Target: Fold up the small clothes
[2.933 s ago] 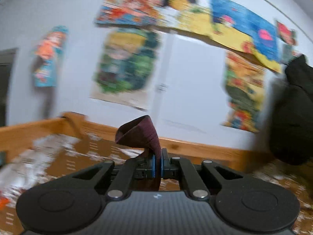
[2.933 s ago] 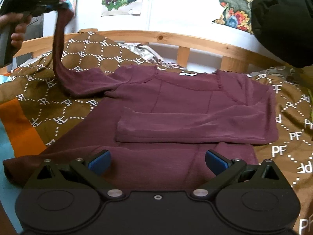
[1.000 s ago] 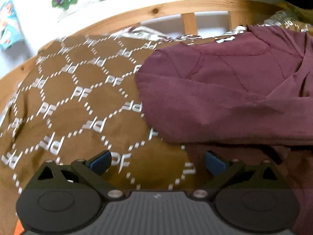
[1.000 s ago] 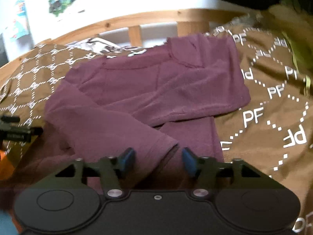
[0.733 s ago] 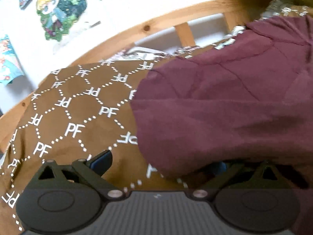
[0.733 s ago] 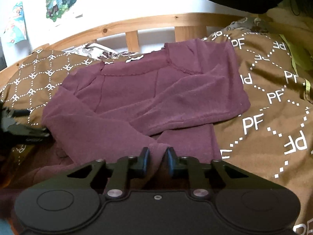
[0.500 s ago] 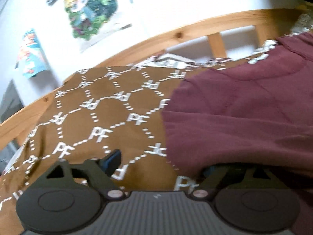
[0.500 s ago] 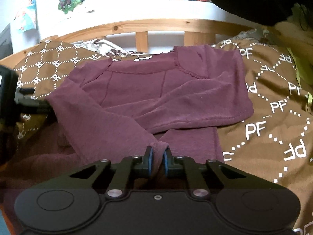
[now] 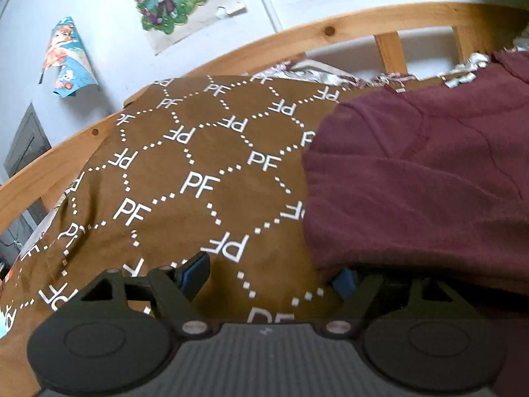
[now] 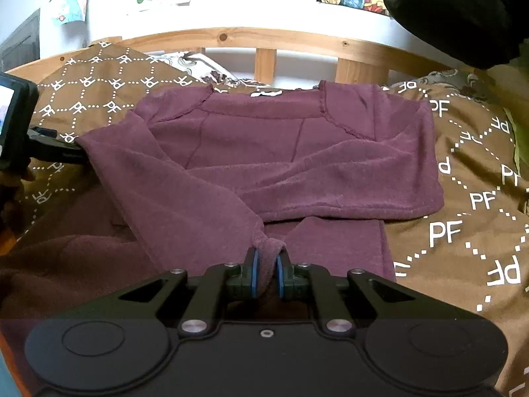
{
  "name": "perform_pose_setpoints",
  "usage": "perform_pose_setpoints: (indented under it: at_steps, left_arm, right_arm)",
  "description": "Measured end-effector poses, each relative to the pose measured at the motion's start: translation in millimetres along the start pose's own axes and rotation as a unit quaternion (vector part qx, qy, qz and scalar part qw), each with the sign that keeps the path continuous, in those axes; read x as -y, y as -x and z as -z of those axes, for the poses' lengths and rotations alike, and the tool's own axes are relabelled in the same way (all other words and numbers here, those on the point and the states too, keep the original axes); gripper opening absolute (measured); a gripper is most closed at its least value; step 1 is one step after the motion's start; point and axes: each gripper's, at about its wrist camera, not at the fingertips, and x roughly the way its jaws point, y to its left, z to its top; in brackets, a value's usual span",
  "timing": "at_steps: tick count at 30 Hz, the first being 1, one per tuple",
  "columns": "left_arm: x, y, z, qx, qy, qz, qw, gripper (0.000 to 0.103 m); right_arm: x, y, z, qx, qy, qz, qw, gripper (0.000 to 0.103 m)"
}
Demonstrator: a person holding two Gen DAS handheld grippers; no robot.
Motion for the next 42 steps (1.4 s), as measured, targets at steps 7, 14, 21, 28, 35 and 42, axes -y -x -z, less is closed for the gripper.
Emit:
perform_pose_setpoints:
  at_steps: [7,14,21,28,35,42]
  left_arm:
    - [-13.2,25.7,15.3,-0.027,0.016,0.058,0.9978,0.095]
    - [-39.7,39.1,9.8,-0.019,0.132,0.171,0.9763,0.102]
    - [-31.3,-5.9,-19.0,-0.058,0.168,0.1,0.9791,0.097]
    - [-8.6,-30.9,-14.8,-0.089,0.095,0.039,0.9907,0.1]
    - [-14.2,-26.9,-21.9,-0.123,0.115,0.043,0.9849,0.1]
    - [-30.1,29.3,-7.6,-0.112,0.112,0.102,0.9821,0.102]
  right_arm:
    - [4.8,5.0,2.4,-0.002,-0.014,0.021,1.0,0.041]
    - [5.7,8.4,4.9,0.009,-0.007,0.045,0.999,0.085]
    - [0.4,6.5,10.2,0.013,0.01,0.064,0.998,0.101]
    - [2.5,9.4,15.4,0.015,0.019,0.075,0.997,0.102]
    - [5.9,9.8,18.6,-0.004,0.014,0.09,0.996,0.102]
    - [11.5,37.0,30.7,-0.01,0.0,0.098,0.995,0.102]
